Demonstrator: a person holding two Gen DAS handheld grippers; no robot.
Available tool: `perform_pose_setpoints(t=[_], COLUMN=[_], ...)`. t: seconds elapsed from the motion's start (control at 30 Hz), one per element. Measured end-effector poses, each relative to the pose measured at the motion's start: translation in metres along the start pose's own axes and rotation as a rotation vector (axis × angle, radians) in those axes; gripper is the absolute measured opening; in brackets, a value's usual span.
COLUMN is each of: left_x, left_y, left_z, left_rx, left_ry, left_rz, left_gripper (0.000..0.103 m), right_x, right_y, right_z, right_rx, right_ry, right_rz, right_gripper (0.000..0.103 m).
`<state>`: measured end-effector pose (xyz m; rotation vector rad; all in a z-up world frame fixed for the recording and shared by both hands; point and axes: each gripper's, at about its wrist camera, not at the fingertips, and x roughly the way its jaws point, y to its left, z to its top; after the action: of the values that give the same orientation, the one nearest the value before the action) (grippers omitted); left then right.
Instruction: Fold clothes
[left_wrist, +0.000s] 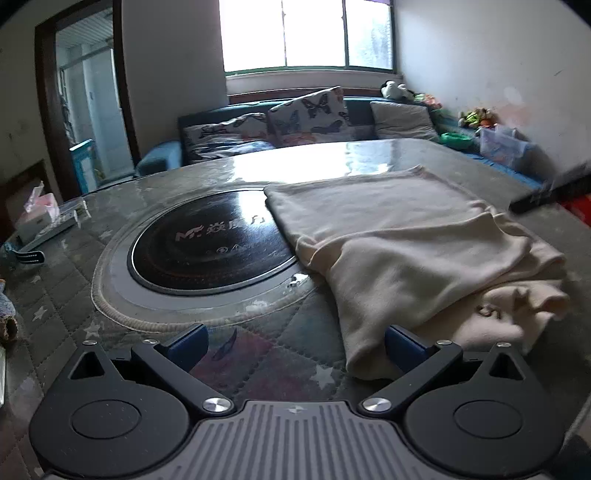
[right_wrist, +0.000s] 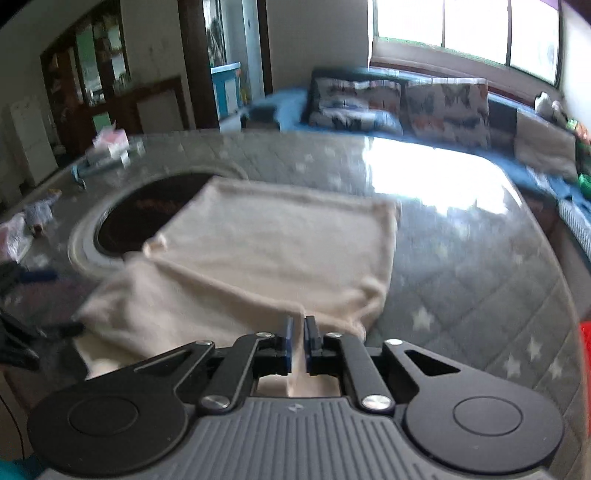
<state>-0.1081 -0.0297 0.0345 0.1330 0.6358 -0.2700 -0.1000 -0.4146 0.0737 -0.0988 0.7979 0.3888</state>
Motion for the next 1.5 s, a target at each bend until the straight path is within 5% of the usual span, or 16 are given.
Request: perform_pose_setpoints(t=[0.3, 0.53, 0.83, 1.13, 1.5], left_x=[0.010, 0.053, 0.063, 0.067, 0.066], left_y=[-0.011, -0.033, -0.035, -0.039, -0.023], left_z=[0.044, 0.056, 0.048, 0.037, 0.041], left_rx=[-0.089, -0.086, -0.007, 0.093, 0.051], left_ry=[-0.053, -0.016, 0.007, 0.004, -0.009], left_rz=[-0.241, -0.325, -0.261, -0.061, -0.003], left_gripper=[0.103, 0.103, 0.103, 0.102, 0.103], right_x=[0.005, 0.035, 0.033, 0.025, 0.021], right_y=[0.011, 0.023, 0.019, 0.022, 0.025], right_z=[0.007, 0.002, -0.006, -0.016, -0.010], right_rx=[-0.047, -0.099, -0.135, -0.187, -0.212], right_ry=[-0.057, -0.016, 0.005, 0.008, -0.020], right_rz=[0.064, 0.090, 0.091, 0.080, 0.082], right_gripper=[0.014, 0.016, 0.022, 0.030, 0.031])
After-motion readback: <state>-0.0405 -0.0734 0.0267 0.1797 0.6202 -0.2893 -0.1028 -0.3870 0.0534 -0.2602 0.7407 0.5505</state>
